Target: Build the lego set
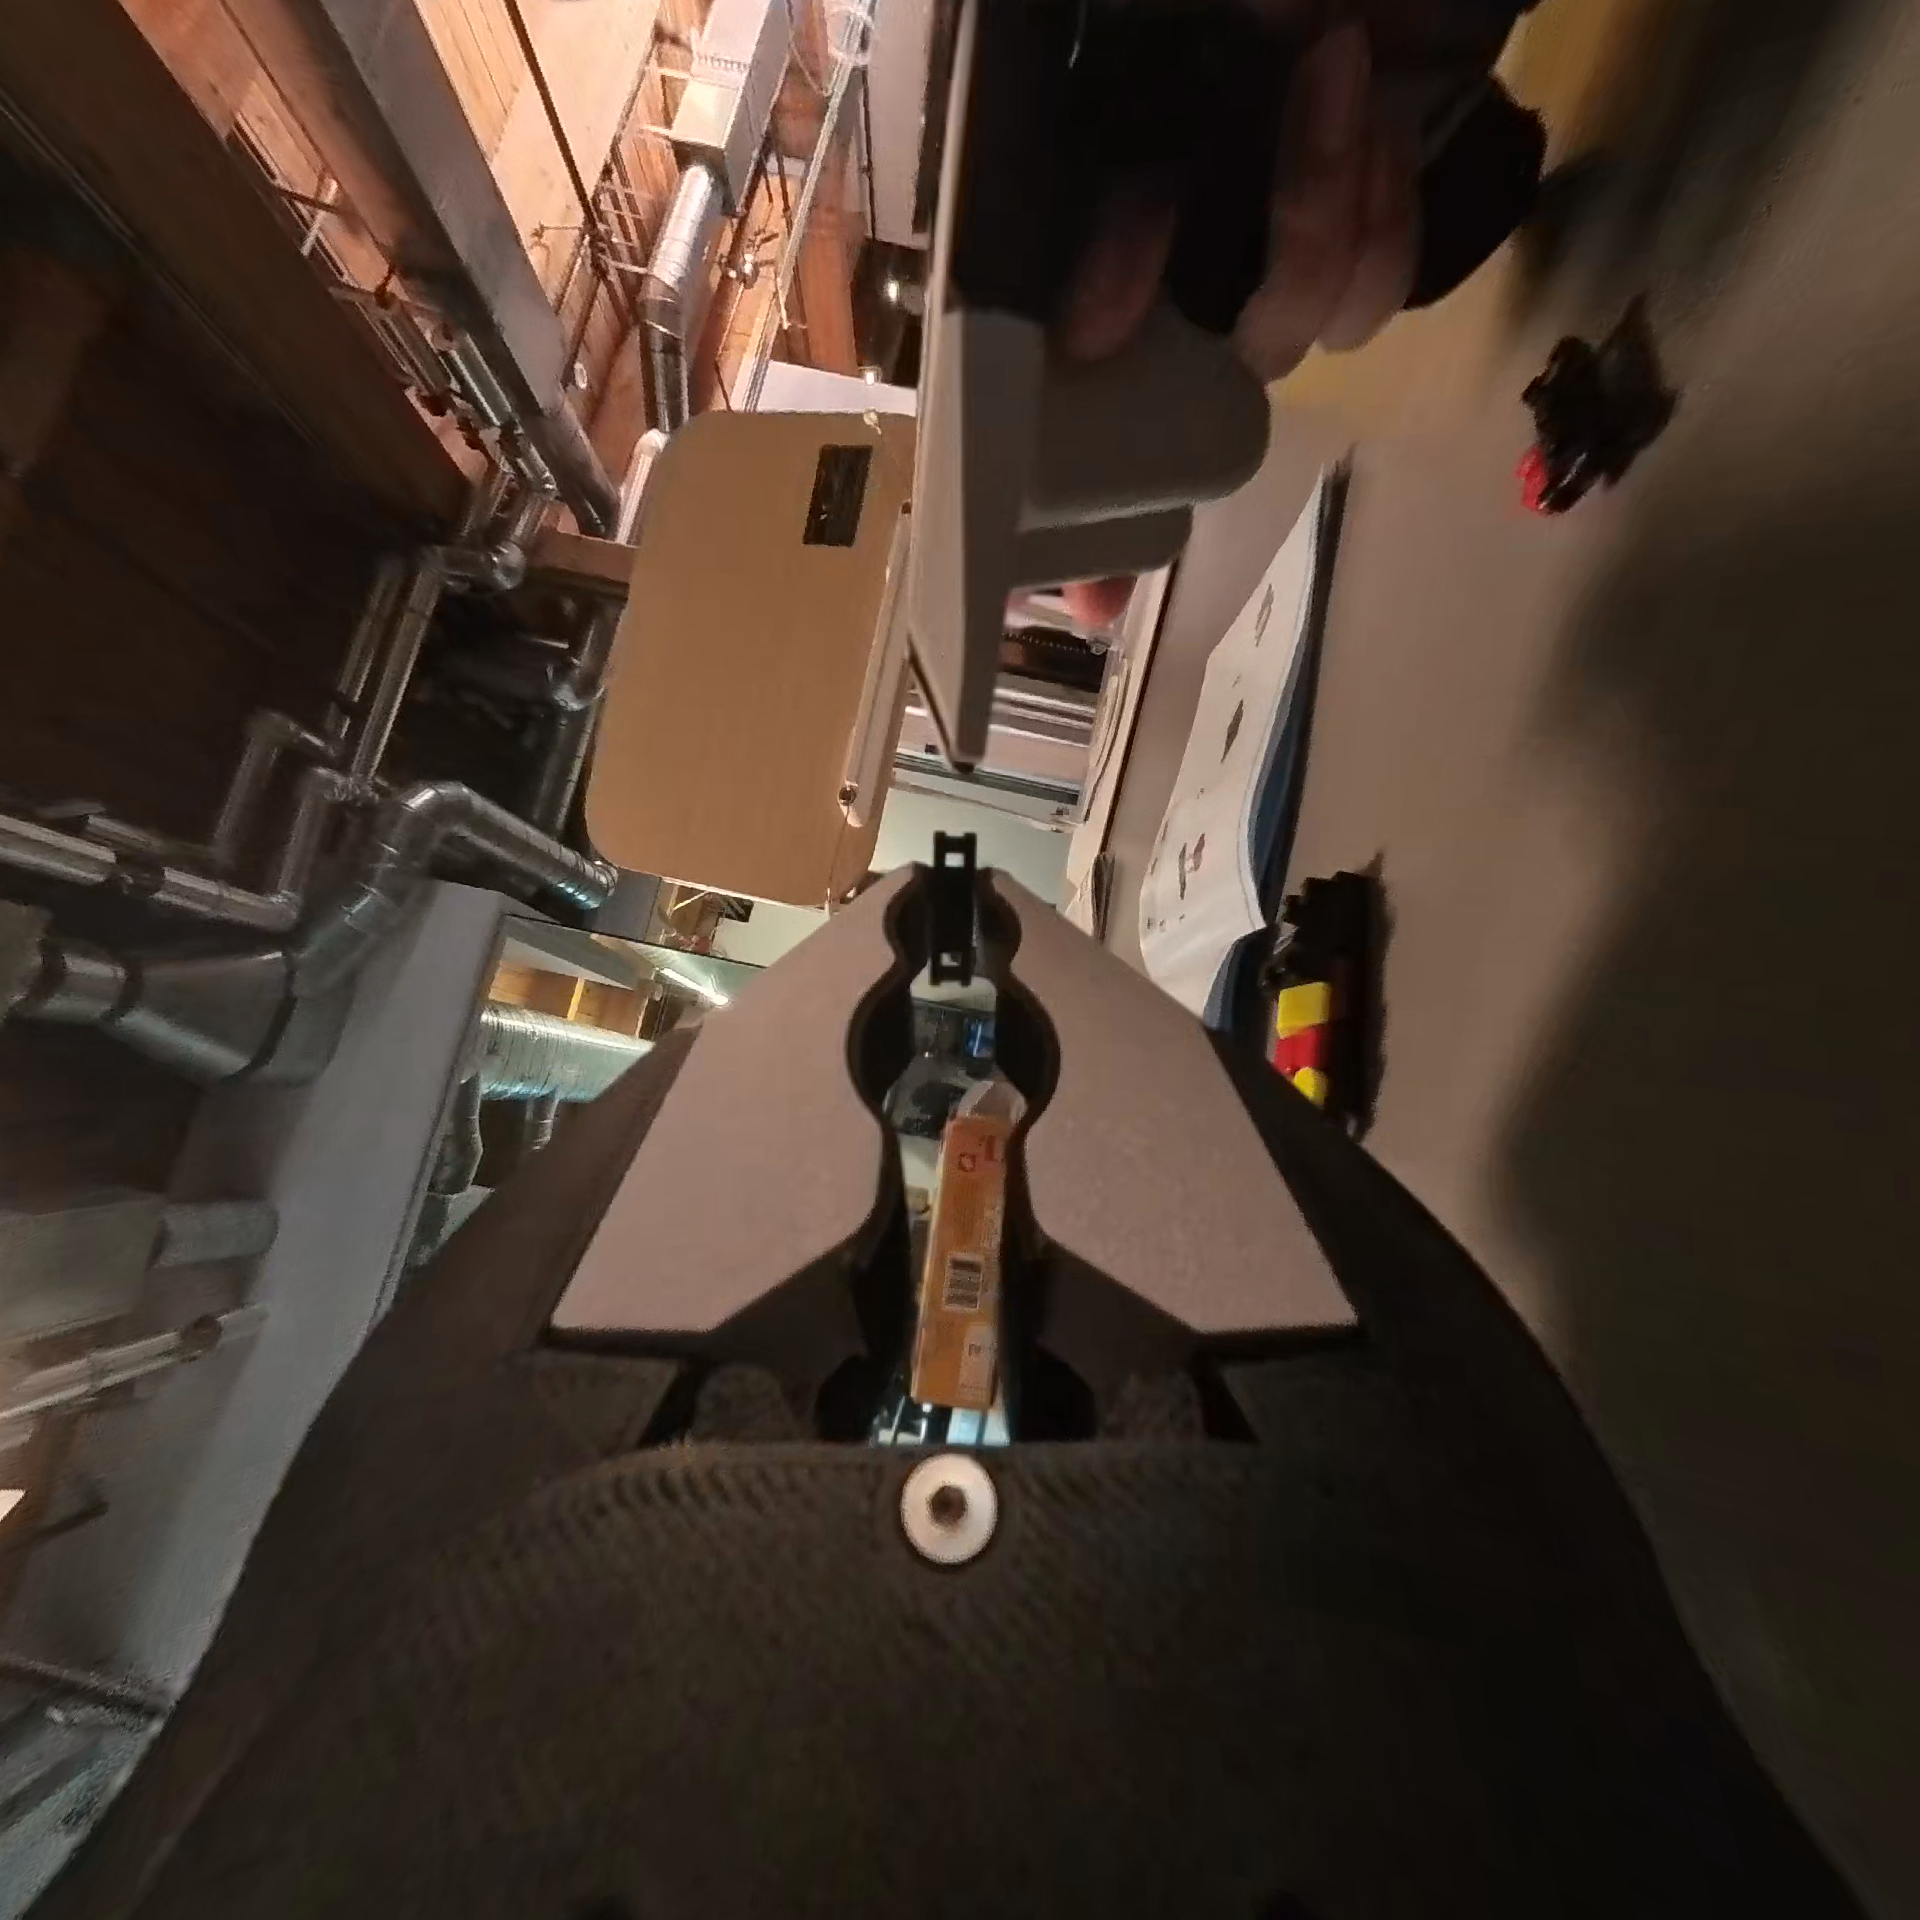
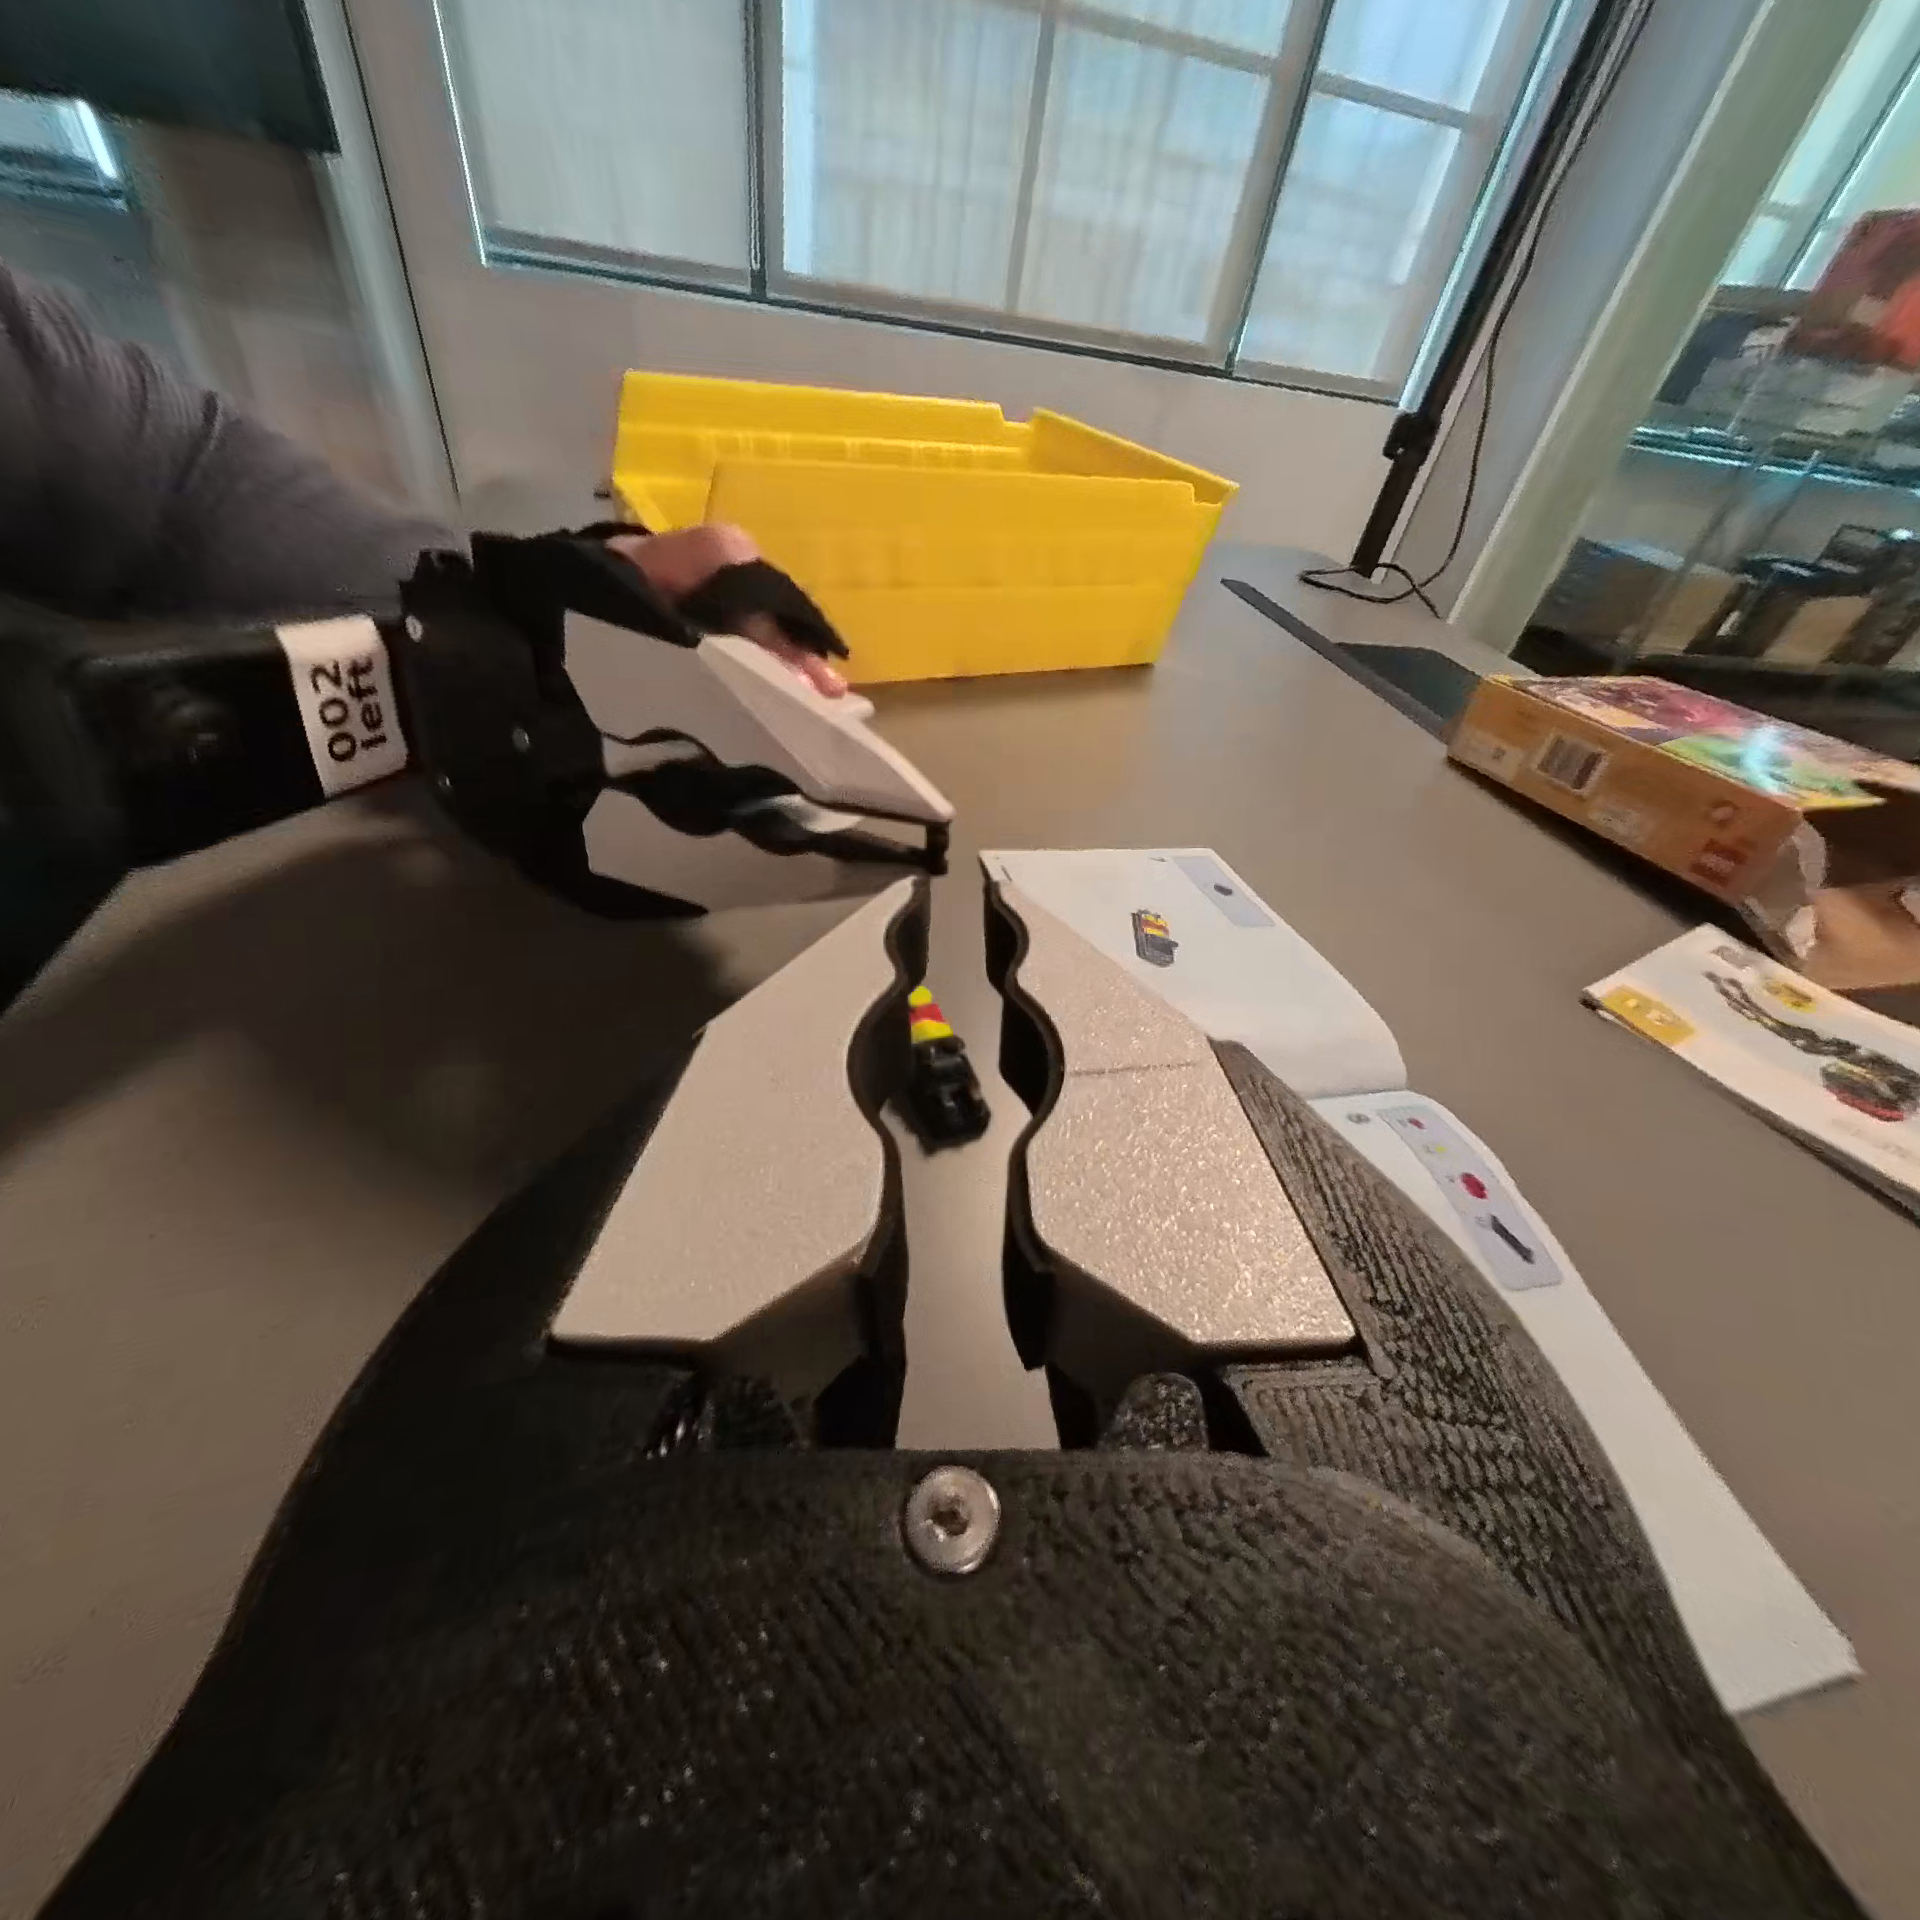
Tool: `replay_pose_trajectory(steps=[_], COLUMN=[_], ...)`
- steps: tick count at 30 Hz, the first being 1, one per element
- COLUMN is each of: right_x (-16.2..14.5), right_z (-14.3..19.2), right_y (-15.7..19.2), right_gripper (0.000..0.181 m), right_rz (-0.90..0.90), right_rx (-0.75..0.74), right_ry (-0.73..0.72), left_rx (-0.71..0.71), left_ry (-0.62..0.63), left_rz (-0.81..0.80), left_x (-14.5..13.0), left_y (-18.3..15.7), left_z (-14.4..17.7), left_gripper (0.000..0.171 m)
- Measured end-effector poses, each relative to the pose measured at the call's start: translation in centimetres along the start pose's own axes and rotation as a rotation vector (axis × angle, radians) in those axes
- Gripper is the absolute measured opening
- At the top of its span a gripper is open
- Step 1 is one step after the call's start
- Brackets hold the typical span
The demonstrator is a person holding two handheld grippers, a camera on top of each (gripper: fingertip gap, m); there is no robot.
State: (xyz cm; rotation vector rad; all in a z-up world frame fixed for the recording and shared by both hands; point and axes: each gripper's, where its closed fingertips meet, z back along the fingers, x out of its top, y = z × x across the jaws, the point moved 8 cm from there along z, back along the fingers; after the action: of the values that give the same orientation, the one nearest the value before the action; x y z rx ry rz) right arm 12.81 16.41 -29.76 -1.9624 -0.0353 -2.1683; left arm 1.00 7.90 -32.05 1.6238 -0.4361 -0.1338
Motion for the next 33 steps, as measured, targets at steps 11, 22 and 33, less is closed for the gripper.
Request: replay_pose_trajectory(steps=[11,22,33], right_x=[-0.1,-0.2,-3.2], right_z=[-0.8,-1.0,3.4], right_y=[0.9,1.0,0.3], right_gripper=[0.010,0.001,0.001], right_rz=[-0.046,-0.003,0.625], right_rx=[0.072,0.044,-0.032], right_ry=[0.054,0.119,0.689], left_rx=[-0.036,-0.080,-0.128], left_ry=[-0.045,-0.065,0.086], left_rz=[0.004,0.052,0.453], left_x=[0.4,0.4,-2.1], left_y=[-0.4,-0.7,0.8], left_z=[0.4,0.5,-0.4], left_gripper=[0.007,0.007,0.000])
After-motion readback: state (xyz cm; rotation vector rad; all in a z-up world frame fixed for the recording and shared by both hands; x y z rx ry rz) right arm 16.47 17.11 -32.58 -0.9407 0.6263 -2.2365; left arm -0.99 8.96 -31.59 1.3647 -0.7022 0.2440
